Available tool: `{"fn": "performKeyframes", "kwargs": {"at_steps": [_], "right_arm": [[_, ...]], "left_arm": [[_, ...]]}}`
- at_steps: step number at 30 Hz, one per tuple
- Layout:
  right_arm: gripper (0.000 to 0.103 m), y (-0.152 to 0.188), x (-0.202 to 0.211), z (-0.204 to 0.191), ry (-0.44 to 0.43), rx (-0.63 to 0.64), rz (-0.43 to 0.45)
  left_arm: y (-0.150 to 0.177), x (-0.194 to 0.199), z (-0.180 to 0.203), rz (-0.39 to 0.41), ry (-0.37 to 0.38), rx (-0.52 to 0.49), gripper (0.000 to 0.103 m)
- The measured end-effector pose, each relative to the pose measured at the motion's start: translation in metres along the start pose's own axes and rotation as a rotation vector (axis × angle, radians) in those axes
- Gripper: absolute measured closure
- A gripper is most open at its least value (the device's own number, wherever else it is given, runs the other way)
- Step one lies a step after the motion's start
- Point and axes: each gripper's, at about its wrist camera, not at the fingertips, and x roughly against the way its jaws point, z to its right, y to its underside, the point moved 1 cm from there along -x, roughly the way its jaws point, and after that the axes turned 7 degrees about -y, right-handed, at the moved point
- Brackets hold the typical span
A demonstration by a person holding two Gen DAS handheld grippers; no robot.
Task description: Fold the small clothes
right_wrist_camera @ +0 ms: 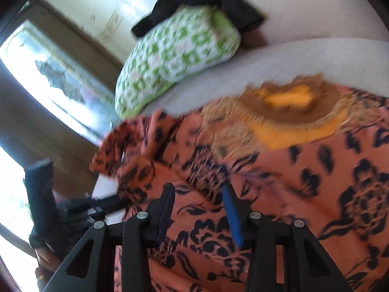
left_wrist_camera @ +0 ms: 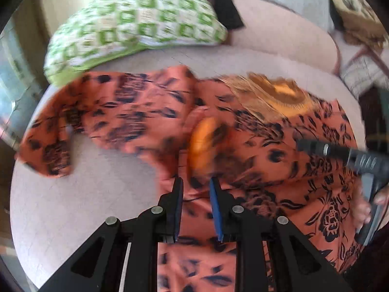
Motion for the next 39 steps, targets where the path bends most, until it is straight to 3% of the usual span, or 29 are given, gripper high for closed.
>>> {"fn": "performKeyframes", "kwargs": {"at_steps": [4, 6, 8, 11, 14, 18, 20, 21, 22, 23, 24, 25, 27, 30, 36, 38, 39], "right_arm": [[0.06, 0.02, -0.03, -0.013, -0.026, 0.063, -0.168], [0.06, 0.031, -0.043, -0.025, -0.071, 0.11, -0.273], [0.06, 0.038, -0.045, -0.041, -0.072, 0.193, -0.293], [0.06, 0.034, -0.039, -0.049, -0.106, 0.214, -0.258], [0.059, 0.026, -0.026, -0.042, -0.097, 0.176, -0.165], [0.059, 0.017, -0.016, -0.025, -0.009, 0.124, -0.09], [0.059, 0.014, -0.013, -0.014, 0.021, 0.081, -0.07], [0.059, 0.013, -0.011, -0.009, 0.029, 0.064, -0.063], [0.059, 0.012, -0.008, -0.005, 0.041, 0.047, -0.052], [0.059, 0.01, -0.005, 0.0, 0.053, 0.035, -0.041], [0.059, 0.009, -0.003, 0.004, 0.062, 0.026, -0.029], [0.059, 0.008, 0.001, 0.008, 0.072, 0.014, -0.012], [0.059, 0.003, 0.011, 0.018, 0.091, -0.009, 0.016], [0.059, -0.003, 0.014, 0.031, 0.11, -0.052, 0.038], [0.059, -0.007, 0.02, 0.041, 0.129, -0.088, 0.082], [0.059, -0.007, 0.021, 0.04, 0.135, -0.081, 0.086], [0.059, -0.007, 0.021, 0.04, 0.135, -0.081, 0.083]], "left_arm": [[0.005, 0.004, -0.055, 0.004, -0.028, 0.235, 0.073], [0.005, 0.002, -0.072, -0.011, -0.035, 0.318, 0.073], [0.007, 0.002, -0.075, -0.022, -0.026, 0.341, 0.073], [-0.002, 0.004, -0.061, -0.01, 0.048, 0.327, 0.062], [-0.016, 0.01, -0.04, 0.017, 0.13, 0.327, 0.024], [-0.031, 0.003, -0.016, 0.005, 0.271, 0.332, 0.021], [-0.039, -0.007, -0.006, -0.02, 0.265, 0.33, 0.021], [-0.042, -0.015, 0.0, -0.04, 0.248, 0.323, 0.022], [-0.045, -0.021, 0.004, -0.054, 0.244, 0.322, 0.031], [-0.046, -0.028, 0.007, -0.07, 0.251, 0.322, 0.043], [-0.047, -0.035, 0.014, -0.097, 0.269, 0.311, 0.07], [-0.048, -0.041, 0.02, -0.118, 0.266, 0.294, 0.084], [-0.048, -0.052, 0.027, -0.129, 0.196, 0.259, 0.096], [-0.052, -0.044, 0.031, -0.063, 0.121, 0.233, 0.099], [-0.068, 0.052, 0.058, 0.344, 0.111, 0.063, 0.099], [-0.067, 0.068, 0.062, 0.435, 0.068, 0.01, 0.097], [-0.065, 0.065, 0.064, 0.439, 0.03, -0.019, 0.096]]}}
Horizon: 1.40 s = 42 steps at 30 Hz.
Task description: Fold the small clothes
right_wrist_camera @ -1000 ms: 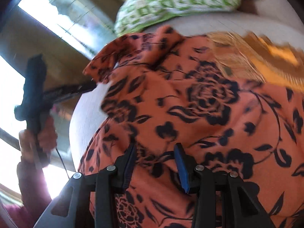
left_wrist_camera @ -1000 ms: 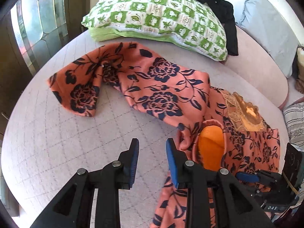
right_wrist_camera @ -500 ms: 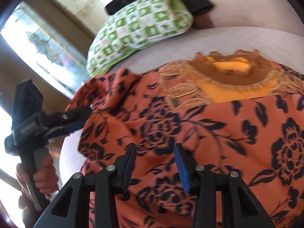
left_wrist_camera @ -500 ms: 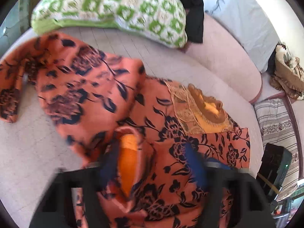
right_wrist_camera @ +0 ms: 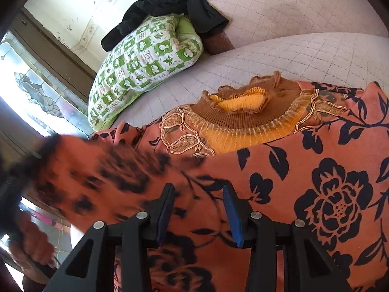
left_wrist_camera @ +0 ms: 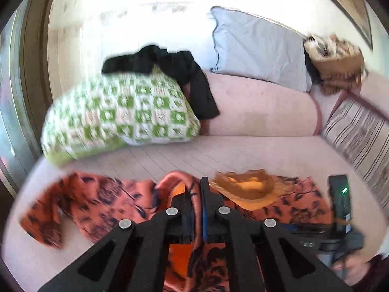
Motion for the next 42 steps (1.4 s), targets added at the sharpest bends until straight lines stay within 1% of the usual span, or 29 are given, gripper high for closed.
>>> {"fn": "performKeyframes", "kwargs": {"at_steps": [1, 2, 3, 4, 5, 6, 7, 8, 9, 10, 11, 12, 13, 14, 16, 17, 19, 20, 21, 23, 24, 26, 29, 32, 35, 37, 38, 40, 42], "right_arm": [[0.059, 0.001, 0.001, 0.001, 0.002, -0.003, -0.002], [0.059, 0.002, 0.0, 0.001, 0.003, -0.007, -0.007], [0.059, 0.002, -0.001, 0.001, 0.0, -0.012, -0.013], [0.059, 0.004, -0.002, 0.001, -0.004, -0.012, -0.019], [0.059, 0.005, -0.003, 0.001, -0.006, -0.01, -0.024], [0.059, 0.005, -0.004, -0.001, -0.008, -0.005, -0.026], [0.059, 0.005, -0.005, -0.003, -0.013, 0.002, -0.028], [0.059, 0.005, -0.006, -0.006, -0.021, 0.01, -0.031], [0.059, 0.006, -0.007, -0.009, -0.034, 0.02, -0.035], [0.059, 0.007, -0.009, -0.015, -0.054, 0.034, -0.046], [0.058, 0.009, -0.013, -0.019, -0.07, 0.049, -0.066], [0.054, 0.012, -0.018, -0.022, -0.081, 0.062, -0.095], [0.052, 0.018, -0.03, -0.026, -0.09, 0.08, -0.164], [0.052, 0.023, -0.036, -0.029, -0.083, 0.098, -0.193], [0.048, 0.029, -0.036, -0.036, -0.061, 0.163, -0.166], [0.048, 0.029, -0.036, -0.038, -0.058, 0.174, -0.175], [0.048, 0.029, -0.037, -0.036, -0.065, 0.164, -0.174], [0.048, 0.029, -0.038, -0.034, -0.075, 0.15, -0.171], [0.048, 0.028, -0.038, -0.031, -0.083, 0.143, -0.17], [0.048, 0.027, -0.039, -0.029, -0.09, 0.144, -0.171], [0.048, 0.027, -0.04, -0.029, -0.089, 0.149, -0.171], [0.048, 0.028, -0.041, -0.031, -0.078, 0.169, -0.169], [0.044, 0.031, -0.04, -0.039, -0.06, 0.208, -0.166], [0.043, 0.032, -0.042, -0.044, -0.044, 0.24, -0.166], [0.043, 0.032, -0.042, -0.044, -0.044, 0.251, -0.167], [0.043, 0.032, -0.042, -0.043, -0.05, 0.251, -0.17], [0.043, 0.031, -0.042, -0.042, -0.053, 0.249, -0.17], [0.043, 0.032, -0.042, -0.042, -0.055, 0.246, -0.169], [0.043, 0.032, -0.041, -0.043, -0.052, 0.248, -0.168]], "left_arm": [[0.005, -0.008, -0.001, -0.029, -0.019, -0.023, 0.096], [0.013, -0.021, -0.005, -0.091, -0.035, -0.037, 0.096], [0.027, -0.045, -0.014, -0.21, -0.056, -0.03, 0.096], [0.036, -0.059, -0.021, -0.285, -0.085, -0.017, 0.096], [0.052, -0.08, -0.034, -0.409, -0.145, 0.002, 0.096], [0.059, -0.089, -0.04, -0.46, -0.161, 0.015, 0.096], [0.063, -0.09, -0.048, -0.474, -0.145, 0.041, 0.095], [0.06, -0.086, -0.057, -0.46, -0.108, 0.086, 0.093], [0.053, -0.077, -0.07, -0.423, -0.082, 0.145, 0.091], [0.049, -0.07, -0.078, -0.391, -0.085, 0.171, 0.086], [0.042, -0.059, -0.093, -0.331, -0.134, 0.201, 0.079], [0.039, -0.052, -0.106, -0.299, -0.193, 0.223, 0.059], [0.04, -0.048, -0.12, -0.285, -0.248, 0.255, 0.044], [0.042, -0.046, -0.13, -0.281, -0.275, 0.287, 0.043], [0.053, -0.048, -0.163, -0.305, -0.3, 0.405, 0.042], [0.06, -0.049, -0.181, -0.323, -0.313, 0.496, 0.042], [0.078, -0.048, -0.21, -0.321, -0.319, 0.671, 0.04], [0.088, -0.045, -0.226, -0.31, -0.306, 0.78, 0.039], [0.101, -0.04, -0.246, -0.29, -0.285, 0.918, 0.035], [0.118, -0.035, -0.262, -0.242, -0.274, 1.071, 0.033], [0.127, -0.031, -0.274, -0.214, -0.279, 1.139, 0.033], [0.137, -0.028, -0.288, -0.204, -0.315, 1.197, 0.032], [0.142, -0.033, -0.297, -0.205, -0.338, 1.204, 0.031], [0.137, -0.05, -0.302, -0.215, -0.354, 1.16, 0.03], [0.127, -0.064, -0.301, -0.216, -0.397, 1.039, 0.03], [0.121, -0.066, -0.297, -0.216, -0.421, 0.95, 0.034], [0.117, -0.066, -0.293, -0.209, -0.439, 0.892, 0.043], [0.11, -0.066, -0.285, -0.204, -0.459, 0.792, 0.097], [0.108, -0.061, -0.278, -0.19, -0.412, 0.771, 0.098]]}}
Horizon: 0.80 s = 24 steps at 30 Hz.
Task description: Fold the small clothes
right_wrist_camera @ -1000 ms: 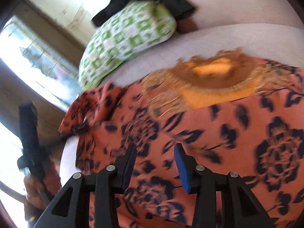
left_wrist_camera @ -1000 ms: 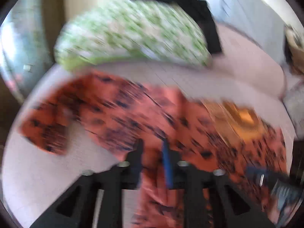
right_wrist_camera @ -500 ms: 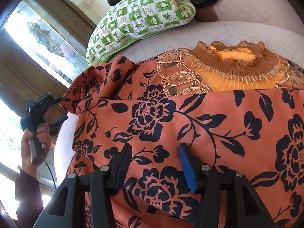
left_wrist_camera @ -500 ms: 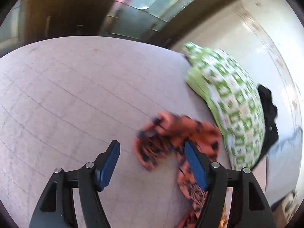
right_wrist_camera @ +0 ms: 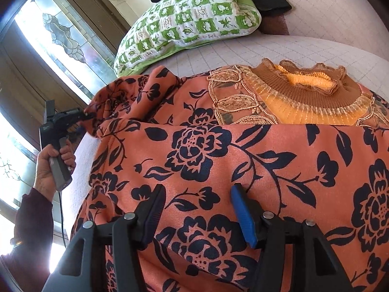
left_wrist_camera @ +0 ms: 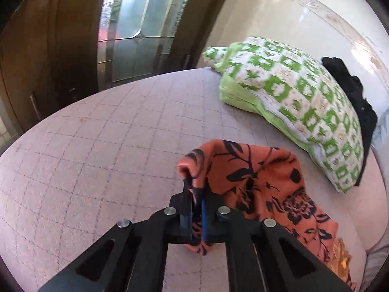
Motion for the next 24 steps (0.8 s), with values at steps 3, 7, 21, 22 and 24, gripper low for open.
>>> {"fn": "performKeyframes", "kwargs": {"at_steps": [3, 7, 21, 22, 24], "right_arm": [[0.046, 0.0, 0.002, 0.0, 0.005, -0.018, 0.003], [0.047, -0.003, 0.01, 0.003, -0.008, -0.06, 0.023], [0.047, -0.018, 0.079, 0.017, 0.005, -0.154, 0.24], [0.047, -0.018, 0.089, 0.037, 0.024, -0.227, 0.265], [0.045, -0.015, 0.109, 0.072, 0.014, -0.348, 0.319]], "left_arm": [[0.001, 0.026, 0.011, 0.033, 0.089, -0.025, 0.098], [0.005, 0.087, 0.042, 0.087, 0.198, -0.1, 0.098], [0.134, 0.277, 0.268, -0.131, 0.938, -0.542, 0.078], [0.139, 0.276, 0.273, -0.144, 0.936, -0.548, 0.051], [0.136, 0.266, 0.272, -0.127, 0.87, -0.516, 0.022]]}}
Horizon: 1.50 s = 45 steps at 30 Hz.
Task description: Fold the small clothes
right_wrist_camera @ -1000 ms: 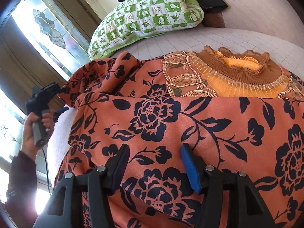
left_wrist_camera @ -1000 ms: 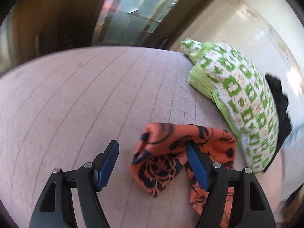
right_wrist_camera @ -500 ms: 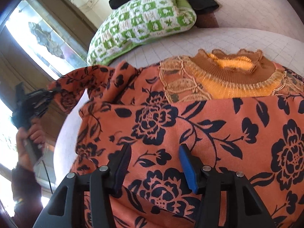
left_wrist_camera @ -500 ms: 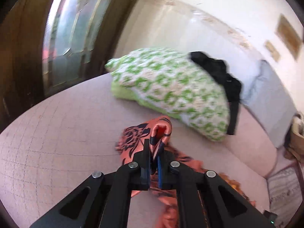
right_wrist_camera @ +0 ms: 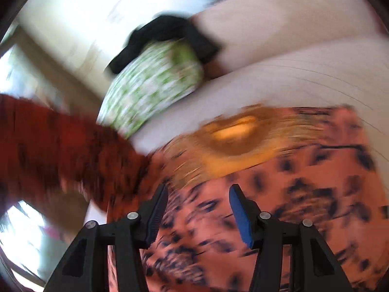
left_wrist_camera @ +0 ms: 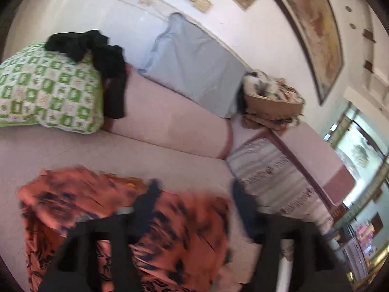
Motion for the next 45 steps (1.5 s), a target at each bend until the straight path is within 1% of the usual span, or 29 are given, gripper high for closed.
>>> {"fn": "performKeyframes", "kwargs": {"at_steps": [2, 3, 5, 7, 8, 9, 11, 13, 14, 16, 20, 21, 23, 24, 25, 27, 29, 31, 33, 34, 35, 36, 37, 38, 39, 40, 42, 43, 45], "right_arm": [[0.04, -0.012, 0.02, 0.031, -0.038, -0.125, 0.055], [0.033, -0.017, 0.029, 0.044, -0.063, -0.179, 0.077], [0.032, -0.023, 0.045, 0.068, -0.108, -0.278, 0.117], [0.031, -0.028, 0.053, 0.083, -0.127, -0.338, 0.13], [0.031, -0.031, 0.053, 0.087, -0.131, -0.35, 0.113], [0.031, -0.033, 0.051, 0.089, -0.128, -0.353, 0.069], [0.031, -0.036, 0.038, 0.087, -0.093, -0.32, -0.084], [0.031, -0.032, 0.03, 0.084, -0.027, -0.263, -0.225], [0.031, -0.03, 0.031, 0.083, -0.002, -0.238, -0.263], [0.031, -0.023, 0.031, 0.081, 0.037, -0.187, -0.34], [0.033, -0.003, 0.026, 0.074, 0.039, -0.112, -0.453], [0.035, 0.001, 0.025, 0.068, 0.048, -0.074, -0.463], [0.059, 0.014, 0.028, 0.058, 0.048, -0.02, -0.491], [0.079, 0.018, 0.026, 0.053, 0.054, 0.001, -0.512], [0.089, 0.023, 0.024, 0.048, 0.081, 0.039, -0.521], [0.094, 0.026, 0.026, 0.038, 0.146, 0.137, -0.503], [0.096, 0.021, 0.034, 0.028, 0.169, 0.165, -0.441], [0.096, 0.004, 0.051, 0.024, 0.229, 0.184, -0.307], [0.096, -0.015, 0.068, 0.024, 0.277, 0.163, -0.168], [0.097, -0.02, 0.073, 0.027, 0.315, 0.156, -0.121], [0.096, -0.028, 0.08, 0.032, 0.384, 0.158, -0.052], [0.096, -0.033, 0.083, 0.037, 0.423, 0.16, 0.01], [0.096, -0.035, 0.081, 0.041, 0.421, 0.15, 0.046], [0.095, -0.037, 0.074, 0.05, 0.393, 0.115, 0.07], [0.093, -0.04, 0.066, 0.064, 0.376, 0.067, 0.055], [0.093, -0.042, 0.059, 0.08, 0.383, -0.006, 0.028], [0.093, -0.043, 0.058, 0.102, 0.363, -0.133, 0.011], [0.092, -0.045, 0.064, 0.108, 0.347, -0.175, 0.025], [0.092, -0.048, 0.076, 0.105, 0.349, -0.165, 0.069]], "left_arm": [[-0.006, 0.0, -0.023, 0.009, -0.068, 0.055, 0.021], [-0.01, -0.001, -0.039, 0.013, -0.105, 0.096, 0.021], [-0.017, -0.004, -0.075, 0.022, -0.179, 0.179, 0.021], [-0.018, -0.013, -0.104, 0.018, -0.247, 0.2, 0.021], [-0.016, -0.019, -0.119, 0.008, -0.321, 0.204, 0.021], [-0.01, -0.02, -0.134, -0.004, -0.384, 0.201, 0.021], [0.003, -0.032, -0.164, -0.052, -0.508, 0.203, 0.021], [0.016, -0.044, -0.19, -0.105, -0.572, 0.219, 0.022], [0.023, -0.052, -0.204, -0.142, -0.611, 0.232, 0.022], [0.032, -0.059, -0.219, -0.179, -0.652, 0.246, 0.022], [0.047, -0.073, -0.237, -0.247, -0.69, 0.25, 0.022], [0.051, -0.078, -0.241, -0.27, -0.721, 0.242, 0.022], [0.058, -0.084, -0.248, -0.303, -0.768, 0.235, 0.022], [0.062, -0.086, -0.252, -0.316, -0.774, 0.242, 0.022], [0.065, -0.087, -0.256, -0.326, -0.766, 0.257, 0.022], [0.068, -0.088, -0.263, -0.338, -0.754, 0.288, 0.022], [0.069, -0.087, -0.263, -0.338, -0.761, 0.287, 0.022], [0.069, -0.088, -0.26, -0.337, -0.783, 0.262, 0.022], [0.07, -0.094, -0.256, -0.347, -0.803, 0.226, 0.022], [0.071, -0.097, -0.254, -0.359, -0.807, 0.208, 0.022], [0.074, -0.102, -0.253, -0.376, -0.808, 0.19, 0.022], [0.077, -0.107, -0.251, -0.39, -0.816, 0.171, 0.022], [0.078, -0.11, -0.249, -0.392, -0.829, 0.155, 0.021], [0.079, -0.111, -0.246, -0.391, -0.842, 0.132, 0.021], [0.078, -0.112, -0.245, -0.391, -0.847, 0.122, 0.021], [0.076, -0.112, -0.243, -0.392, -0.849, 0.117, 0.021], [0.073, -0.112, -0.24, -0.385, -0.852, 0.12, 0.021], [0.071, -0.111, -0.238, -0.373, -0.854, 0.12, 0.021], [0.068, -0.107, -0.23, -0.344, -0.846, 0.102, 0.021]]}}
